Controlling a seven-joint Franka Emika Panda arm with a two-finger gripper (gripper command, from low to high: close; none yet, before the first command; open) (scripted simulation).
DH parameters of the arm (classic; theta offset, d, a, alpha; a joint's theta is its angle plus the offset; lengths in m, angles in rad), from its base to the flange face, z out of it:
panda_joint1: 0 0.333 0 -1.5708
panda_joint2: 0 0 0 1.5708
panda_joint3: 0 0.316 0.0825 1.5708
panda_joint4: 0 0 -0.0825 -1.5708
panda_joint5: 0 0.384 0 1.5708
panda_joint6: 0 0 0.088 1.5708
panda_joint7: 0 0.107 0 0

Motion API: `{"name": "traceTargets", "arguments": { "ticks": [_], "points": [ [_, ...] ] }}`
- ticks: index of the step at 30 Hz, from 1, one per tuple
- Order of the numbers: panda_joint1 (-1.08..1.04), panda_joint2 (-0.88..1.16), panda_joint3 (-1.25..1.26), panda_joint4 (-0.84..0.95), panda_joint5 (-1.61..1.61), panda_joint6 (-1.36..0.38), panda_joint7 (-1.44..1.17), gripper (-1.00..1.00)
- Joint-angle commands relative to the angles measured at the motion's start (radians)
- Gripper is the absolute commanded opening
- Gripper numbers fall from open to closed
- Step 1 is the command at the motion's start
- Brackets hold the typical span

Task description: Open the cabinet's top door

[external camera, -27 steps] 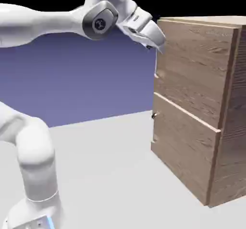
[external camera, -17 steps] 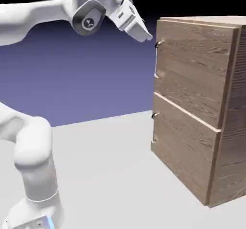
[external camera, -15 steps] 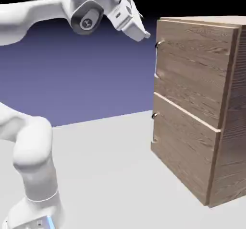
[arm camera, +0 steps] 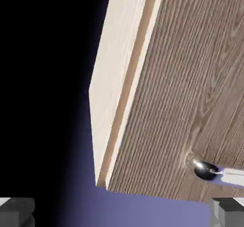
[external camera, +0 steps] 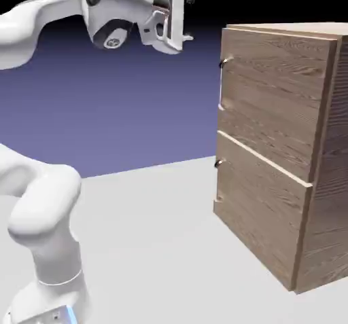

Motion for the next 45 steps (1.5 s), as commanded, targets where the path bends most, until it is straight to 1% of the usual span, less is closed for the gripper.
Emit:
{"name": "traceTargets", "arguments": {
  "ticks": [1, 33, 34, 39, 40, 41, 45],
  "points": [
    [-0.016, -0.006, 0.020, 0.003, 0.044, 0.012, 0.023, 1.00],
    [-0.516, -0.184, 0.651, 0.083, 1.431, 0.378, 0.762, 1.00],
    [-0.516, -0.184, 0.651, 0.083, 1.431, 0.378, 0.762, 1.00],
    [-0.684, -0.160, 0.721, 0.205, 1.440, 0.344, 0.768, 1.00],
    [-0.684, -0.160, 0.721, 0.205, 1.440, 0.344, 0.768, -1.00],
    [-0.684, -0.160, 0.721, 0.205, 1.440, 0.344, 0.768, -1.00],
    [-0.545, -0.161, 0.640, 0.060, 1.420, 0.242, 0.746, -1.00]
  ]
}}
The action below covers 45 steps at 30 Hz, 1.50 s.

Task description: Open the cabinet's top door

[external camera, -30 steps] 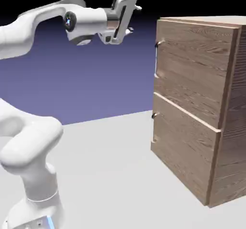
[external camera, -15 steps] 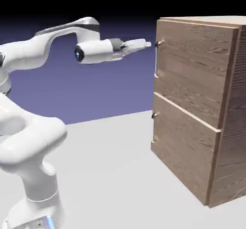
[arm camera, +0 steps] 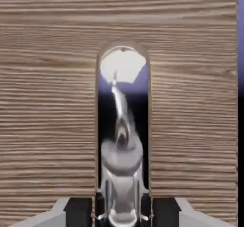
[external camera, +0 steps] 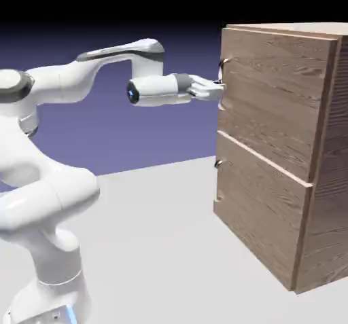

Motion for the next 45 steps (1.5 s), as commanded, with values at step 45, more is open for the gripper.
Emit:
{"name": "traceTargets", "arguments": {
  "ticks": [45],
  "points": [
    [0.406, -0.388, -1.119, -0.850, -1.033, -1.173, 0.138, -1.00]
  ]
}}
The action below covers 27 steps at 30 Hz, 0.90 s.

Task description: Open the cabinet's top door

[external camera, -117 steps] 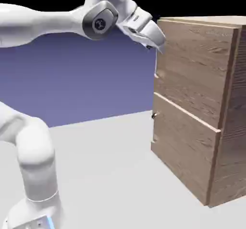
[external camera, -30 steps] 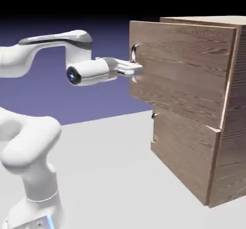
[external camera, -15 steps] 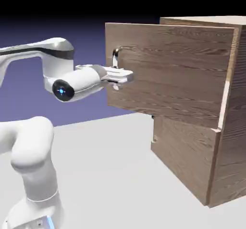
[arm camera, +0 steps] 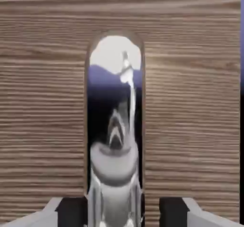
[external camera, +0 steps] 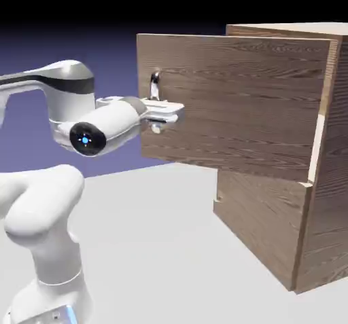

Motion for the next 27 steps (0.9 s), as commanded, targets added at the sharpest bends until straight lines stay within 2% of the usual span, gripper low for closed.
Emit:
{"name": "traceTargets", "arguments": {
  "ticks": [1, 13, 27],
  "points": [
    [-0.008, 0.015, -0.035, 0.002, -0.034, -0.026, -0.010, -1.00],
    [-0.005, 0.320, -0.470, 0.157, -0.469, -0.319, -0.176, -1.00],
    [0.312, 0.820, -0.928, 0.607, -0.827, -0.724, -0.398, -1.00]
  ]
}}
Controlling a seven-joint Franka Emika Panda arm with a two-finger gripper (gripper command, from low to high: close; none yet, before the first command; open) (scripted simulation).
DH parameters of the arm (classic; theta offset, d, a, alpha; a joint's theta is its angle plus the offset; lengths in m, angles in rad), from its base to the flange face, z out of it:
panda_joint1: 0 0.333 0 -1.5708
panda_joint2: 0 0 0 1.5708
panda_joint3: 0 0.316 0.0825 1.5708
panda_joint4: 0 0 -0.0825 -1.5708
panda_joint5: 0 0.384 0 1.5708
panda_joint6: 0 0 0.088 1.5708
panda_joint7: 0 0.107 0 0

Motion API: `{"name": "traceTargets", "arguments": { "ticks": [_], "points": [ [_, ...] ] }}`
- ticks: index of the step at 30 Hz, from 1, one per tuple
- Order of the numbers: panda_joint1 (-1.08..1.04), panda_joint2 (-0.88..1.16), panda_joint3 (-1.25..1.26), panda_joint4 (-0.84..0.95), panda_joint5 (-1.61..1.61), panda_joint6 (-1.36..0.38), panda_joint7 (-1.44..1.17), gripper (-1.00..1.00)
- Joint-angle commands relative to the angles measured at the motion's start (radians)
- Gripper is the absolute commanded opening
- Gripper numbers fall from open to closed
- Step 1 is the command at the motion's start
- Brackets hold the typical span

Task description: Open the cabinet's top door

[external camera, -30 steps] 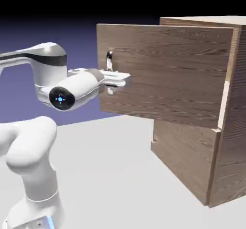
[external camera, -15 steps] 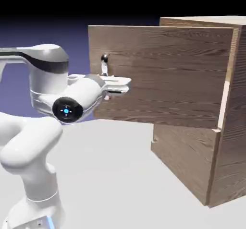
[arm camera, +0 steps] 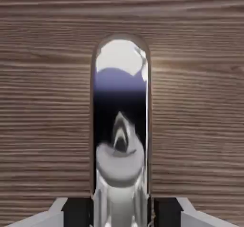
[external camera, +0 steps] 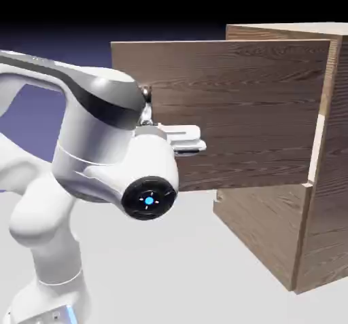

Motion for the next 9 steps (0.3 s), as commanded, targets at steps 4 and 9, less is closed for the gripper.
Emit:
{"name": "traceTargets", "arguments": {
  "ticks": [4, 9],
  "points": [
    [0.130, 0.133, -0.134, 0.144, -0.052, -0.124, -0.069, -1.00],
    [0.303, 0.282, -0.315, 0.305, -0.092, -0.267, -0.161, -1.00]
  ]
}}
